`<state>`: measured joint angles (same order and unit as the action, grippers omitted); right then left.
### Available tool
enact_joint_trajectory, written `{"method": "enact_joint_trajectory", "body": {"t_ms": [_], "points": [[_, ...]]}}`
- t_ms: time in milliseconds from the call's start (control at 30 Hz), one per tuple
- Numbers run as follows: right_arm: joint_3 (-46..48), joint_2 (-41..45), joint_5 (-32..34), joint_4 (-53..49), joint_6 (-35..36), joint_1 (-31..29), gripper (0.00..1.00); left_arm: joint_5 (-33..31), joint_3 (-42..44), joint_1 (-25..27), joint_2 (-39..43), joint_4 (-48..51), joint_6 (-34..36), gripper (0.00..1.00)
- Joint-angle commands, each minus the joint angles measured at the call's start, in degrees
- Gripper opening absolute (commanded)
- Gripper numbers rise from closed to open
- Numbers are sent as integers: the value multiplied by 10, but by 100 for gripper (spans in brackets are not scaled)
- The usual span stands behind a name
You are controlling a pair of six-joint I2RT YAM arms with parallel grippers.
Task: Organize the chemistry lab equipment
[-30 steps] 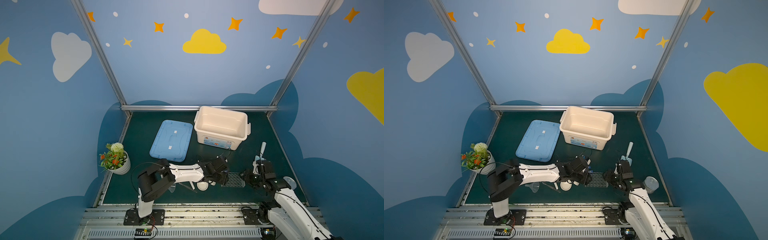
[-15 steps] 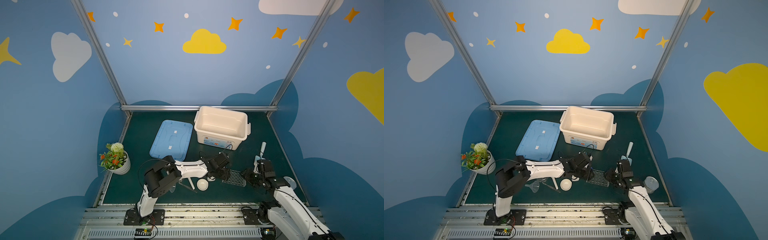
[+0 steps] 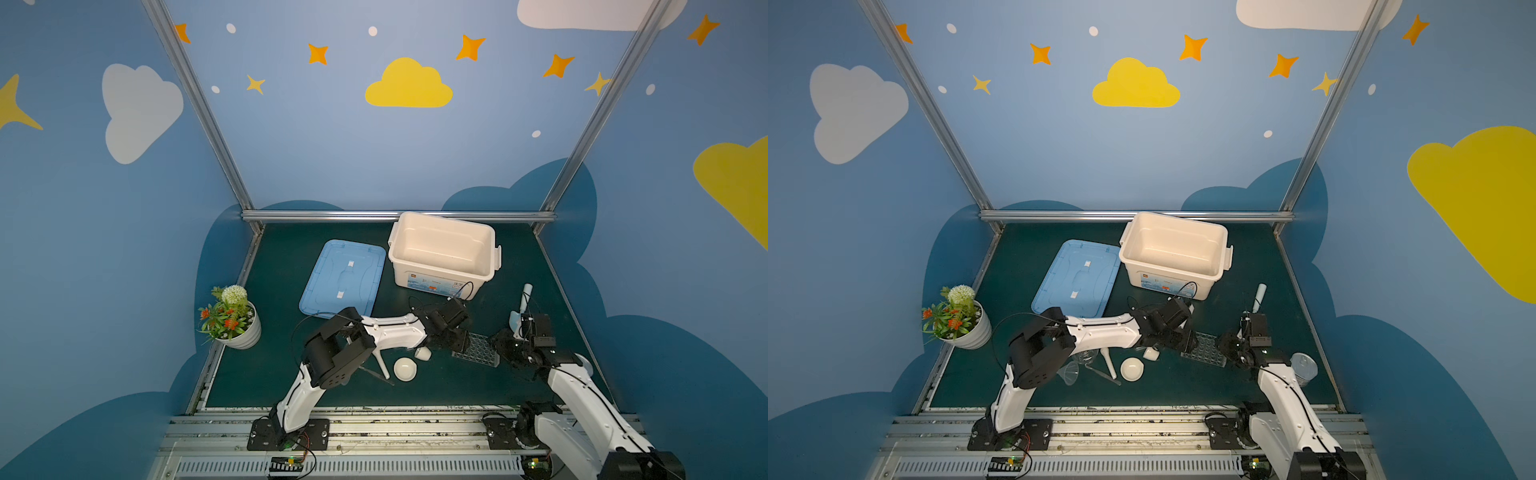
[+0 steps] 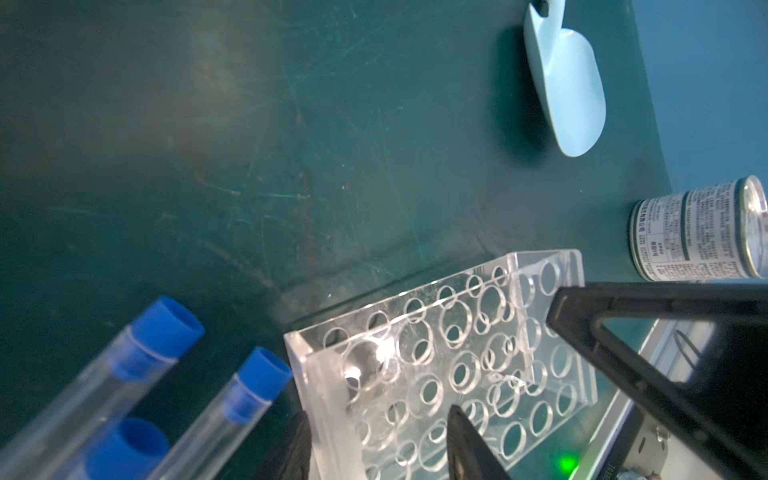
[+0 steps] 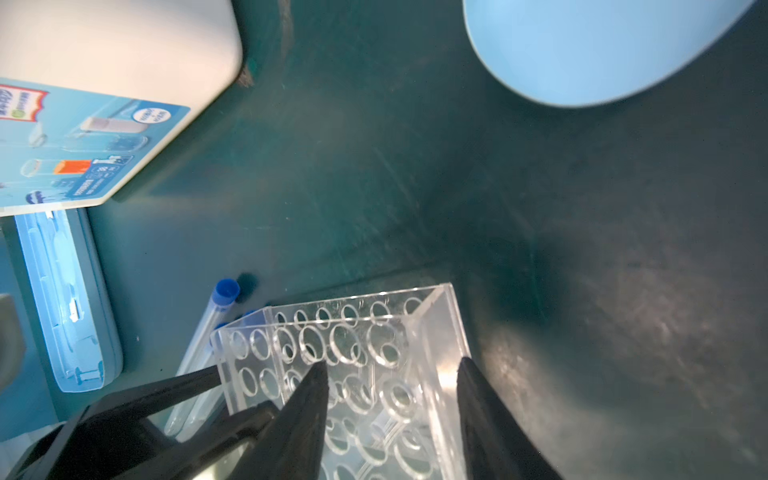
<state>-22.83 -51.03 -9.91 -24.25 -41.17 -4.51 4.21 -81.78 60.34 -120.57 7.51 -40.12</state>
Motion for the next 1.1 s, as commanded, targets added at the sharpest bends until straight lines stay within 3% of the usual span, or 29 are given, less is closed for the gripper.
{"method": "enact_joint_trajectory", "body": {"t_ms": [0,567,867,1067], "points": [[-28,-14,-50,42,14,0,50,33,-28,13,-11,-34,13,54],[-63,-107,-37,68,50,21,56,21,-63,-5,-40,-18,33,56],[-80,-120,-28,49,73,33,66,20,-71,-3,-36,-7,61,73],[-79,-105,-22,37,78,37,70,-1,-53,-8,7,1,93,85]]}}
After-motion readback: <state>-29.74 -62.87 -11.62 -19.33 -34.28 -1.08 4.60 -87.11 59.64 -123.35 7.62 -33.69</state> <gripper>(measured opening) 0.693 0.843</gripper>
